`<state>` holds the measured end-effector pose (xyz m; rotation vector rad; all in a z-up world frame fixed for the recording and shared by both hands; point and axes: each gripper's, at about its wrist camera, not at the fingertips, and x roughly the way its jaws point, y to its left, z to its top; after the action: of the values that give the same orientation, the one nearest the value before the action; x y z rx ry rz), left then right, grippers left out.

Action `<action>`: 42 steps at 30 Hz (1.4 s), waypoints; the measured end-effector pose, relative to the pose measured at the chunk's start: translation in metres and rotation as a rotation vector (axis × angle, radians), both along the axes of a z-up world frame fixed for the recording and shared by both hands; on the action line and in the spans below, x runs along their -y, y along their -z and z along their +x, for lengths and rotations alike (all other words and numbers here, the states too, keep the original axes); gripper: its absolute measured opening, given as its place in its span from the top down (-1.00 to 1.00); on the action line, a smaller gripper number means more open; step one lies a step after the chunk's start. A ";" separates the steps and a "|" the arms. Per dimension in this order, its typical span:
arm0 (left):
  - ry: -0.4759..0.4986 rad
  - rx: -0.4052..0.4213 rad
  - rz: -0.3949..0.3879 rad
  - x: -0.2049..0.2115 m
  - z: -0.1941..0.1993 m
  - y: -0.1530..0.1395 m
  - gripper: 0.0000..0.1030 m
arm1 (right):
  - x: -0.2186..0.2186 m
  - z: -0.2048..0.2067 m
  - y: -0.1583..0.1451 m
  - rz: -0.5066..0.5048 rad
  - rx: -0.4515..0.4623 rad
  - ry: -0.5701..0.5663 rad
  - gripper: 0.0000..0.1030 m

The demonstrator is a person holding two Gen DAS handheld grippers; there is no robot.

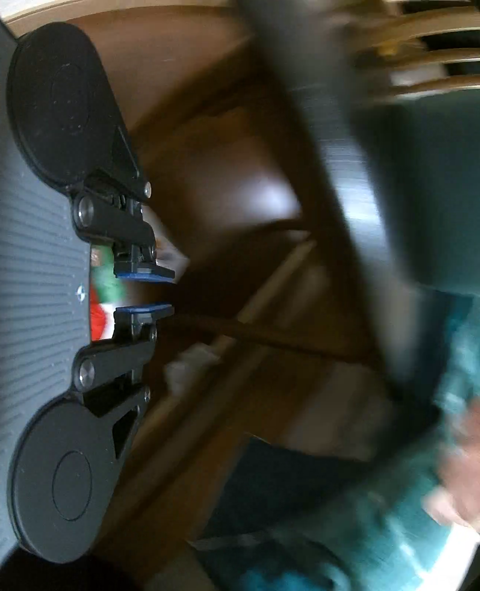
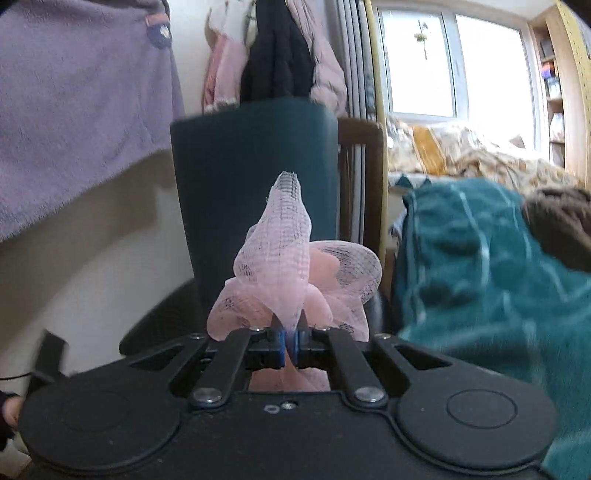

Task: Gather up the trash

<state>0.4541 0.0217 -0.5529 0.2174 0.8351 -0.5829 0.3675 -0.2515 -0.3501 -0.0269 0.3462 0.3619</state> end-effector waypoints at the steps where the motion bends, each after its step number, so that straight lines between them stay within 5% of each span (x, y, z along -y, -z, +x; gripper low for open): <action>1: -0.012 -0.028 0.010 -0.002 0.004 0.020 0.73 | -0.002 0.000 0.005 -0.004 -0.014 0.004 0.93; 5: -0.040 -0.097 0.045 -0.010 0.018 0.083 0.46 | -0.009 0.000 0.023 -0.014 -0.072 0.019 0.93; 9: -0.028 -0.115 0.069 -0.022 0.009 0.132 -0.53 | -0.016 0.000 0.040 -0.023 -0.119 0.026 0.93; 10: -0.019 -0.109 0.086 -0.024 0.006 0.146 -0.55 | -0.017 0.000 0.044 -0.020 -0.135 0.027 0.92; 17: 0.004 -0.199 0.181 -0.029 0.005 0.229 -0.55 | -0.032 0.000 0.078 -0.039 -0.233 0.056 0.92; 24: -0.011 -0.285 0.215 -0.027 0.018 0.278 -0.53 | -0.045 0.005 0.097 -0.063 -0.303 0.088 0.92; 26: -0.004 -0.283 0.216 -0.025 0.019 0.283 -0.42 | -0.047 0.006 0.098 -0.068 -0.313 0.092 0.92; 33: -0.024 -0.294 0.265 -0.021 0.025 0.297 0.52 | -0.050 0.008 0.105 -0.075 -0.340 0.102 0.92; 42: -0.112 -0.284 0.202 -0.041 0.022 0.271 0.58 | -0.047 0.006 0.106 -0.062 -0.335 0.101 0.92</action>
<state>0.4766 0.0625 -0.8237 0.2737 1.1757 -0.4286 0.3733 -0.2047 -0.4561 -0.0092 0.6881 0.2550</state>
